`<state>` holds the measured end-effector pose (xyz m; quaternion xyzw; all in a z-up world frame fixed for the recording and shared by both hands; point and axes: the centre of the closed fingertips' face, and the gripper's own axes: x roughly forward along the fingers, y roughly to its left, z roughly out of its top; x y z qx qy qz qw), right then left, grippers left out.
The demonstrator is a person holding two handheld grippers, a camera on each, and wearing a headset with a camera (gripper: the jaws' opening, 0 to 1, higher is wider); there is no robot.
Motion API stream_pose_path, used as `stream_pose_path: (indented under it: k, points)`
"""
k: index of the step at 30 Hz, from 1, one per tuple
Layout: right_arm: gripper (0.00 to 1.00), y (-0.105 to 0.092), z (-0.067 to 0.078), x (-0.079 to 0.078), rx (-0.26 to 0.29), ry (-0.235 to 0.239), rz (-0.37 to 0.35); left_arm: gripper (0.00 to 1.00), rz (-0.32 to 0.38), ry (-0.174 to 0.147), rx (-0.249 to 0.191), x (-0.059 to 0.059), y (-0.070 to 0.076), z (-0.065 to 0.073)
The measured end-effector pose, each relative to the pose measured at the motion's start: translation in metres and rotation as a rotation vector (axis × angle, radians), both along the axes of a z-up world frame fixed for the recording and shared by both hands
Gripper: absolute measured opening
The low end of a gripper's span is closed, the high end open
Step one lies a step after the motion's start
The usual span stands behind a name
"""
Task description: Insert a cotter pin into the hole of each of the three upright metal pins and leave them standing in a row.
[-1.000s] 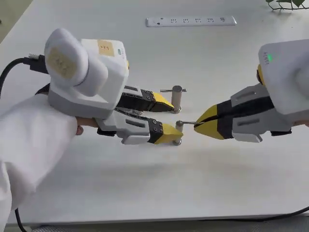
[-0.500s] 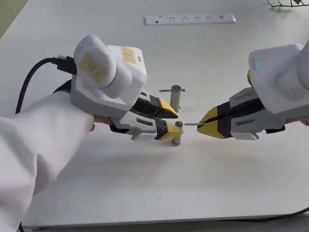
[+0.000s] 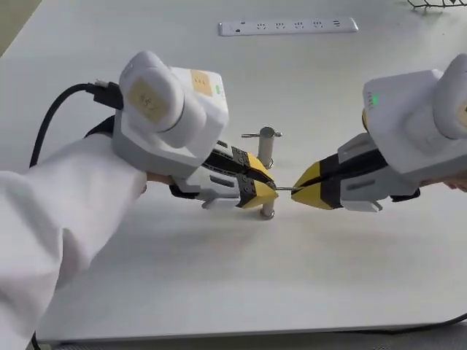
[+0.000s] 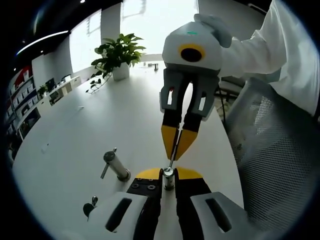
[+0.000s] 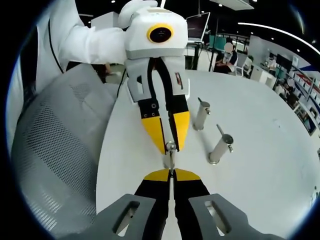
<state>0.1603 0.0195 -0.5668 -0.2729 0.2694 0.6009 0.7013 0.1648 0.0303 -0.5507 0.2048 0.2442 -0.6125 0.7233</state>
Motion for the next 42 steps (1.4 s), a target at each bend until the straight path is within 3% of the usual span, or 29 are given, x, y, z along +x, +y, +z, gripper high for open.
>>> stream_pose_path:
  k: [10,21,24,32,34,42]
  points:
    - [0.0,0.005,-0.005,0.001,-0.019,0.007,0.007,0.07,0.009,0.008,-0.003,-0.002,-0.001,-0.001]
    - [0.0,0.015,-0.011,0.004,-0.075,-0.05,0.094,0.07,0.007,0.011,-0.007,-0.003,-0.005,-0.001]
    - [0.14,0.015,-0.006,0.006,-0.042,-0.058,0.083,0.07,0.009,0.014,-0.009,-0.004,-0.005,-0.001]
    - [0.0,0.003,-0.004,0.001,-0.057,-0.033,0.084,0.07,0.011,0.016,-0.011,-0.003,-0.006,-0.002]
    - [0.0,0.007,-0.001,0.002,-0.027,-0.035,0.083,0.07,0.011,0.015,-0.011,-0.003,-0.006,-0.002]
    - [0.0,0.013,0.004,0.001,-0.027,-0.018,0.06,0.07,0.023,0.024,-0.015,-0.002,-0.007,-0.003]
